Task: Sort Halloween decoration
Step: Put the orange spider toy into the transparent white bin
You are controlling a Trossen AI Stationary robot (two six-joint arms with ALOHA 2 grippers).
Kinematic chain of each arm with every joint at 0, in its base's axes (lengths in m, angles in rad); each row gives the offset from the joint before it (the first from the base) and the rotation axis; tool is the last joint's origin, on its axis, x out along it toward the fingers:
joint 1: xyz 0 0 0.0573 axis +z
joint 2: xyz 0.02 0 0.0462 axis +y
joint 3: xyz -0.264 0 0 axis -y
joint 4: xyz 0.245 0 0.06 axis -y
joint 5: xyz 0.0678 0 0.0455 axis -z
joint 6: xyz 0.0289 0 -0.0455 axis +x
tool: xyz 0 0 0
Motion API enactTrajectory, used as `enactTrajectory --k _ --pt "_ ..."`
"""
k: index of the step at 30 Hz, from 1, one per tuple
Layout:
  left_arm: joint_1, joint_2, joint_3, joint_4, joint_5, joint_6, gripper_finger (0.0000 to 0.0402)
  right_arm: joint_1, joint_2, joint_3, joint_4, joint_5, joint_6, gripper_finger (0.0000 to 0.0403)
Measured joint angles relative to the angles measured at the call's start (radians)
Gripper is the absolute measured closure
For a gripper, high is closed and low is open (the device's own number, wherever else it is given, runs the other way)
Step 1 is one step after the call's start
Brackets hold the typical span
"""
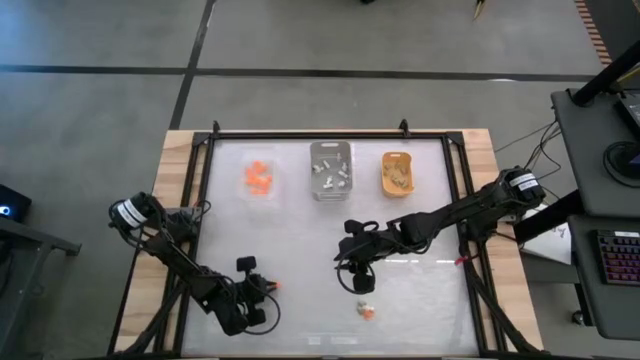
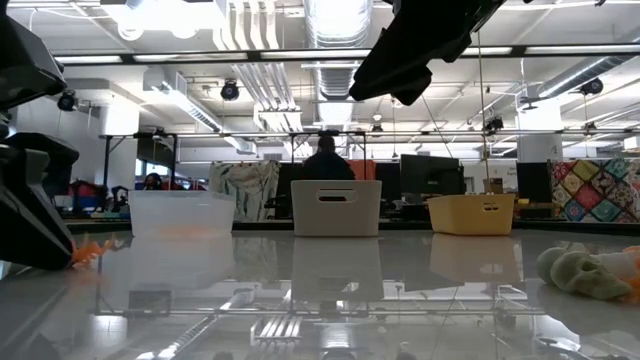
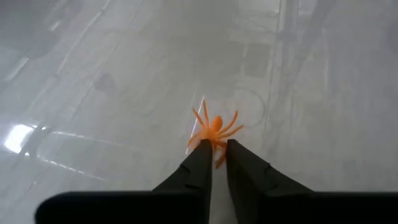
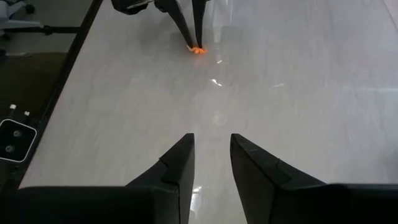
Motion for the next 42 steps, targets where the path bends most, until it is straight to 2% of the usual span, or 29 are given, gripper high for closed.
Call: enactTrajectory --k 7,22,30,34,42 --pt "0.000 0.000 -0.001 0.000 -0.017 0.000 0.0400 0.000 0.000 -0.001 0.000 0.000 0.000 0.0307" --pt "-0.003 -0.042 -0.001 0.007 -0.100 0.006 0.0401 0.000 0.000 -0.013 0.006 0.000 0.001 0.0308" --pt "-0.004 -0.063 0.000 0.015 -0.103 0.028 0.0401 0.000 0.000 -0.030 0.030 0.000 0.001 0.0313" --pt "0.010 -0.058 0.000 0.023 -0.101 0.041 0.0379 0.000 0.000 -0.040 0.053 0.000 0.001 0.0313" --pt "0.034 -0.056 -0.004 0.046 -0.085 0.115 0.0280 0.000 0.000 -0.047 0.076 0.000 0.000 0.0305"
